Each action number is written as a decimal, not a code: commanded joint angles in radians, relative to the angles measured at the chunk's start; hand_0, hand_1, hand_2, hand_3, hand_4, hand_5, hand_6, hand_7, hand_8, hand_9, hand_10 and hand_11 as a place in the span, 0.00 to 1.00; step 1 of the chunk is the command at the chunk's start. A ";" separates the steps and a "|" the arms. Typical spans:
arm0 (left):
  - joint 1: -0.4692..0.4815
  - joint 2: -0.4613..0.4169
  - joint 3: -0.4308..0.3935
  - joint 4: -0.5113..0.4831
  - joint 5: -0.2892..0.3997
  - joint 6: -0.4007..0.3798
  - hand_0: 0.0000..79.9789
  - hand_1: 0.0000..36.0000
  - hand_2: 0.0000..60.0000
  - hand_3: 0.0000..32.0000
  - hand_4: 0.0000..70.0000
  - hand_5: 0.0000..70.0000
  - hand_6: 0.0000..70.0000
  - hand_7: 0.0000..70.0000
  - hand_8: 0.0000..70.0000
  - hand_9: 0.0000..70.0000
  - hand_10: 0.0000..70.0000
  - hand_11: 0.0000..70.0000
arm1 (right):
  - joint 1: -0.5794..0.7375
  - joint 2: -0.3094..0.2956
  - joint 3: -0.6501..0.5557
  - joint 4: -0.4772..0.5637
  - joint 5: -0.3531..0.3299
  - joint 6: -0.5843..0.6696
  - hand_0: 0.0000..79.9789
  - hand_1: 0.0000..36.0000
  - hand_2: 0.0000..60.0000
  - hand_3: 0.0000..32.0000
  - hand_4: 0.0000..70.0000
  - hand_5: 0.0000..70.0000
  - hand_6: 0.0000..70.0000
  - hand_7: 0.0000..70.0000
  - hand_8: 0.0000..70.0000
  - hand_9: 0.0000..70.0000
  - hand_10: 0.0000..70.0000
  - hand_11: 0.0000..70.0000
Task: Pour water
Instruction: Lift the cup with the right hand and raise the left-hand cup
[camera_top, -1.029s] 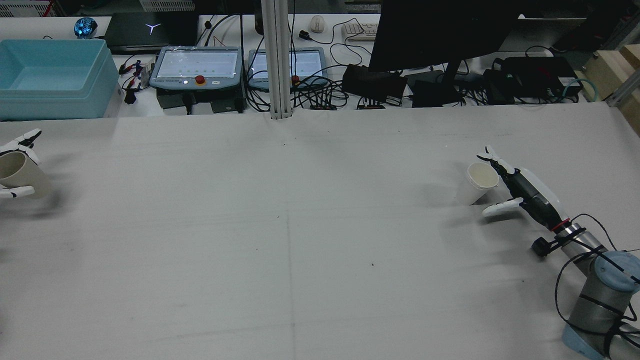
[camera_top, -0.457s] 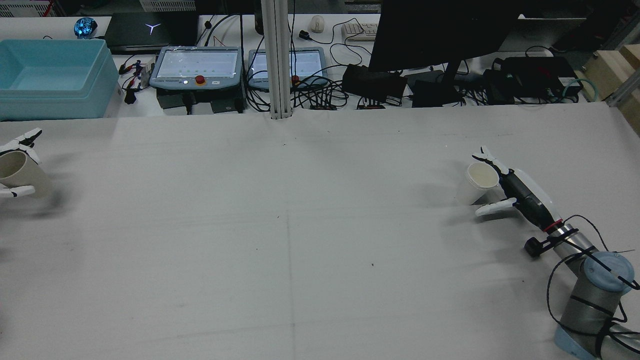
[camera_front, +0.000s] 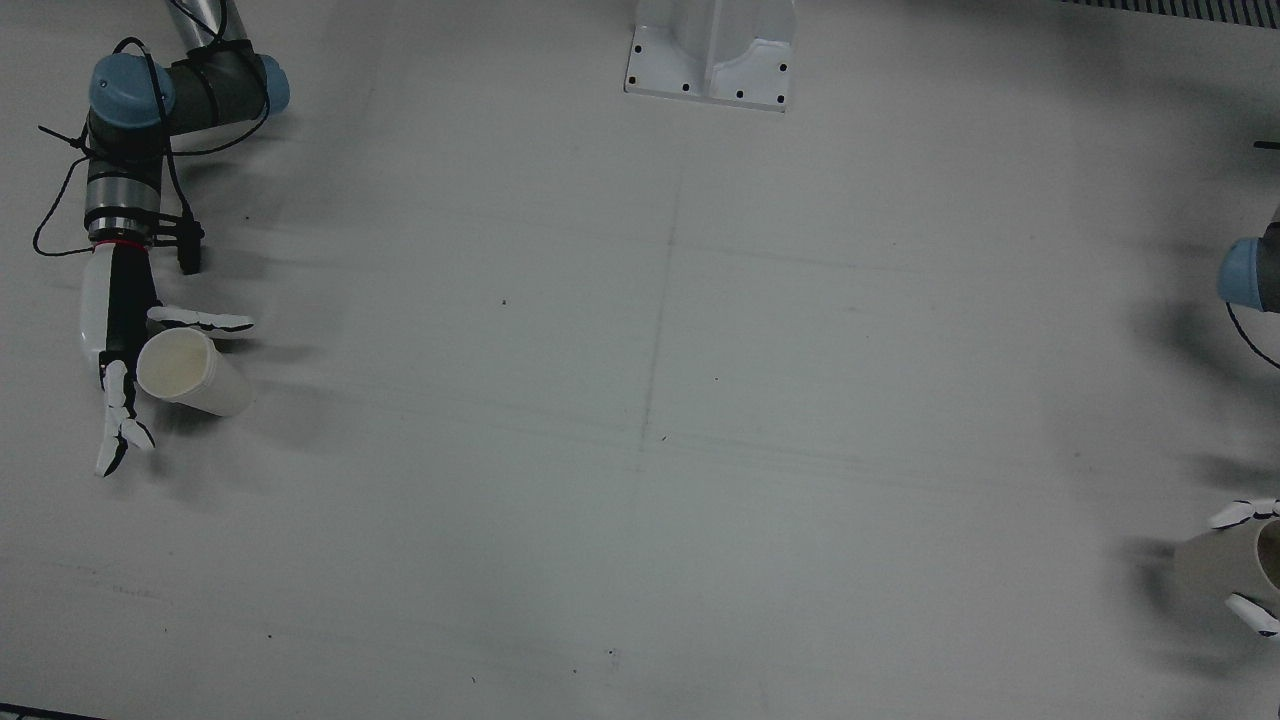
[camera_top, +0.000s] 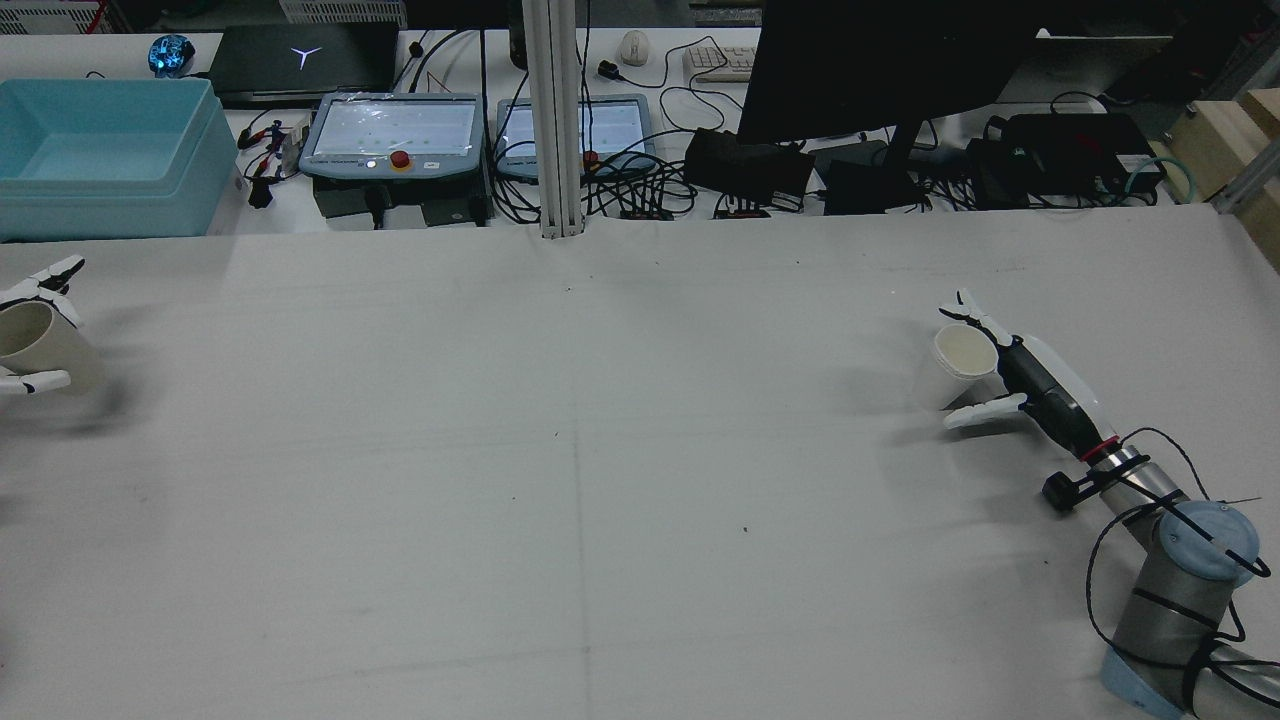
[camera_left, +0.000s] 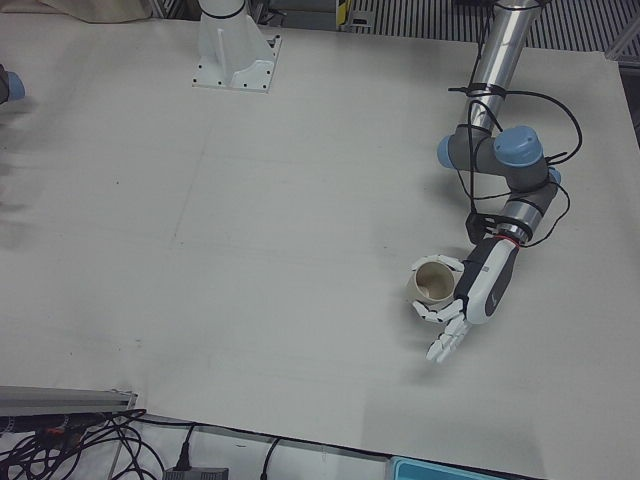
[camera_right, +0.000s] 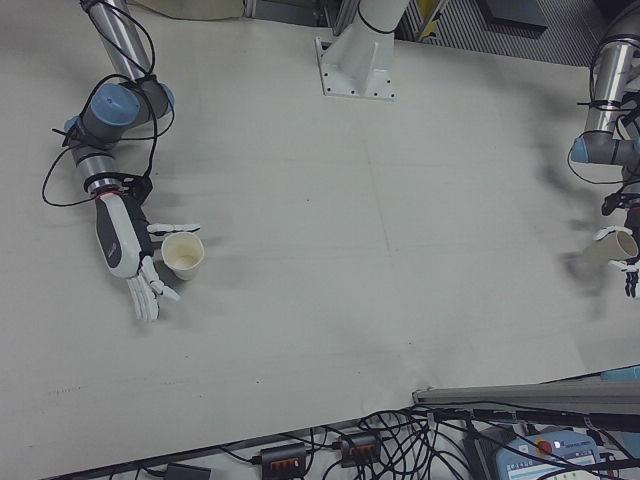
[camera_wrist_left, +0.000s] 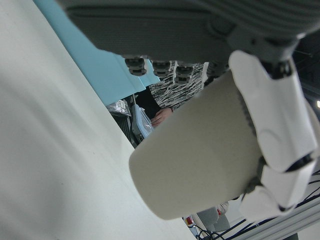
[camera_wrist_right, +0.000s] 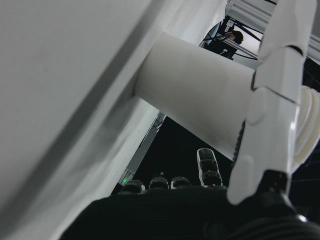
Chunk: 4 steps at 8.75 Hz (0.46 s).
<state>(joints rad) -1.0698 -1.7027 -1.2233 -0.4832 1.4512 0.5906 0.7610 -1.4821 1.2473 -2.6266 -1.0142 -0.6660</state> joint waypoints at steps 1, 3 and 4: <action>0.001 0.000 -0.002 -0.002 0.000 0.000 0.57 0.89 1.00 0.00 0.52 0.64 0.10 0.10 0.04 0.07 0.04 0.09 | -0.009 0.017 -0.002 -0.001 0.031 -0.018 0.70 0.61 0.02 0.00 0.03 0.30 0.01 0.04 0.00 0.03 0.00 0.00; -0.001 -0.005 -0.001 -0.002 0.000 0.000 0.57 0.89 1.00 0.00 0.52 0.64 0.10 0.10 0.04 0.07 0.04 0.08 | -0.014 0.032 -0.003 -0.001 0.034 -0.030 0.71 0.60 0.02 0.00 0.03 0.30 0.02 0.04 0.00 0.03 0.00 0.00; -0.001 -0.005 -0.002 -0.002 0.000 0.000 0.57 0.89 1.00 0.00 0.52 0.64 0.10 0.11 0.04 0.07 0.04 0.08 | -0.014 0.045 -0.003 -0.021 0.034 -0.035 0.71 0.62 0.04 0.00 0.03 0.30 0.02 0.05 0.01 0.04 0.00 0.00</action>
<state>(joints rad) -1.0696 -1.7047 -1.2244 -0.4846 1.4512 0.5906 0.7490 -1.4592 1.2446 -2.6277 -0.9827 -0.6884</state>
